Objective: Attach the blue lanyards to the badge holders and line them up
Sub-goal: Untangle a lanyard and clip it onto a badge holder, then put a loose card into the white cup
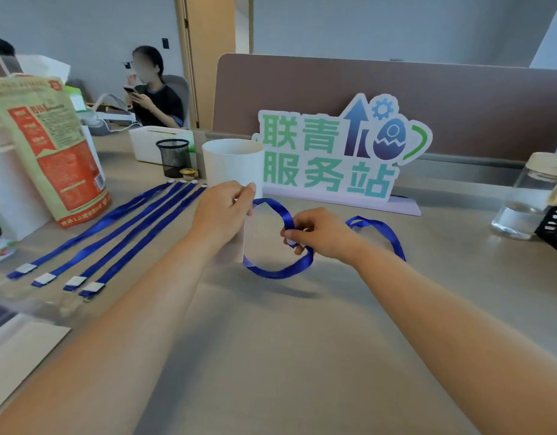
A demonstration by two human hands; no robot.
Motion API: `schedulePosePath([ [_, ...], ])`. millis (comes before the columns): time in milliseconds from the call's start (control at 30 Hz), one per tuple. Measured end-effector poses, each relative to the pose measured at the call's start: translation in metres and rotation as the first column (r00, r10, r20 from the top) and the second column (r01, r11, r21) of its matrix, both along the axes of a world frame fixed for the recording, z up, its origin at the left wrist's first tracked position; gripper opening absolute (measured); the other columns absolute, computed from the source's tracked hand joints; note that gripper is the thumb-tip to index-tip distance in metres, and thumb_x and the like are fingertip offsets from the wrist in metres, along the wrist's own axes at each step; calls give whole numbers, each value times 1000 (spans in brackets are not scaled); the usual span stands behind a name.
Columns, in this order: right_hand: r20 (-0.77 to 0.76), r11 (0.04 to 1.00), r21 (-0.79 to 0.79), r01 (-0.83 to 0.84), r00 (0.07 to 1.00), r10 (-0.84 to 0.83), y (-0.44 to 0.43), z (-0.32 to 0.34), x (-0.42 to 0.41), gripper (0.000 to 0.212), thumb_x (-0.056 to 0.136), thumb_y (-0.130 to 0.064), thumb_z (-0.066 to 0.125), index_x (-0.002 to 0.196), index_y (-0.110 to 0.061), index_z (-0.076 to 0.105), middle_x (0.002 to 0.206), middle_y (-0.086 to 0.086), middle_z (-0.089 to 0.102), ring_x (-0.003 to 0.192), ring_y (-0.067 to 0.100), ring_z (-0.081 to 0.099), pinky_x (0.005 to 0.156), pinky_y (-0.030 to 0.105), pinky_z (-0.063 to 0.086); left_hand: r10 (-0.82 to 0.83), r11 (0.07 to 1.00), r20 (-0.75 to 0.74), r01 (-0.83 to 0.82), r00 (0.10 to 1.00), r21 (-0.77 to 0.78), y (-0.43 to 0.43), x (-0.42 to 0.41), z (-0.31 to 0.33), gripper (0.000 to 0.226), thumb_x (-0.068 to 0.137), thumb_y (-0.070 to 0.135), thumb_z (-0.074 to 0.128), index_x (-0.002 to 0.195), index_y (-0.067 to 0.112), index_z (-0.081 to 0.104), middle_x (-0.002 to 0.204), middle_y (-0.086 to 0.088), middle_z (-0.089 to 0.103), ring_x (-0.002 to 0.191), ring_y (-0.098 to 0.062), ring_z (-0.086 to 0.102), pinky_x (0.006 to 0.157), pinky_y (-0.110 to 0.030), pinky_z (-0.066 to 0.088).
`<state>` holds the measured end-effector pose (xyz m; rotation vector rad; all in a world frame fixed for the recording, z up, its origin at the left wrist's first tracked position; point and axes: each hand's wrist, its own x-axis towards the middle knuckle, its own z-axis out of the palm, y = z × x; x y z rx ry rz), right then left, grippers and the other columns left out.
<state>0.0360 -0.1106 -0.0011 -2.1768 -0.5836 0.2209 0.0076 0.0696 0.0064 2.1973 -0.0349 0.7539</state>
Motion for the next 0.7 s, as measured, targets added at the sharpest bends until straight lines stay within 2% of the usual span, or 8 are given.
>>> schedulePosePath([
  [67, -19, 987, 153, 56, 998, -54, 10, 6, 10, 9, 90, -7, 56, 92, -10, 65, 75, 0, 64, 55, 7, 60, 57, 13, 51, 135, 988, 30, -132, 990, -81, 10, 6, -4, 45, 97, 36, 36, 67, 11, 58, 79, -5, 61, 79, -18, 54, 74, -34, 41],
  [200, 48, 930, 348, 123, 988, -149, 34, 30, 34, 19, 87, 2, 56, 97, -11, 65, 69, 3, 60, 44, -1, 58, 49, 10, 47, 261, 914, -72, -271, 963, -303, 32, 20, -12, 35, 93, 46, 42, 87, 13, 55, 76, 4, 53, 71, -10, 48, 64, -21, 35],
  [333, 130, 897, 415, 155, 965, -227, 67, 66, 66, 36, 81, 10, 43, 101, -4, 70, 75, 2, 62, 43, -4, 57, 44, 9, 39, 312, 823, -133, -338, 941, -456, 52, 34, -17, 27, 90, 40, 51, 74, 20, 42, 71, 5, 45, 63, -7, 41, 57, -16, 33],
  [400, 164, 893, 420, 160, 955, -248, 87, 82, 82, 38, 80, 9, 41, 96, -6, 72, 84, 4, 61, 43, -1, 56, 44, 9, 38, 317, 801, -149, -348, 937, -487, 55, 40, -21, 23, 91, 37, 52, 79, 18, 46, 73, 3, 48, 65, -10, 45, 55, -17, 36],
  [467, 209, 893, 422, 157, 942, -264, 107, 95, 97, 39, 80, 8, 40, 92, -8, 73, 77, 0, 61, 48, 6, 52, 46, 11, 38, 317, 800, -167, -358, 934, -482, 57, 44, -28, 18, 91, 35, 53, 87, 17, 51, 83, -1, 54, 73, -15, 53, 53, -19, 42],
  [567, 300, 887, 428, 173, 899, -320, 134, 107, 120, 37, 83, 3, 41, 92, -11, 74, 69, -8, 59, 48, 6, 43, 46, 11, 35, 315, 825, -145, -346, 938, -447, 63, 48, -35, 10, 91, 29, 53, 94, 20, 55, 104, -4, 57, 91, -19, 55, 66, -24, 50],
  [633, 346, 874, 446, 191, 864, -366, 148, 112, 136, 36, 85, -1, 41, 94, -13, 74, 78, -7, 61, 45, 3, 44, 46, 7, 34, 333, 842, -101, -344, 938, -415, 67, 48, -38, 17, 93, 19, 51, 108, 16, 58, 119, -4, 53, 103, -14, 50, 81, -25, 47],
  [700, 346, 843, 493, 216, 841, -417, 159, 117, 151, 35, 87, -3, 40, 96, -12, 72, 90, -4, 62, 51, 2, 44, 54, 10, 39, 322, 864, -58, -318, 945, -390, 70, 47, -41, 28, 93, 11, 49, 120, 14, 55, 132, -1, 45, 111, -10, 45, 83, -19, 41],
])
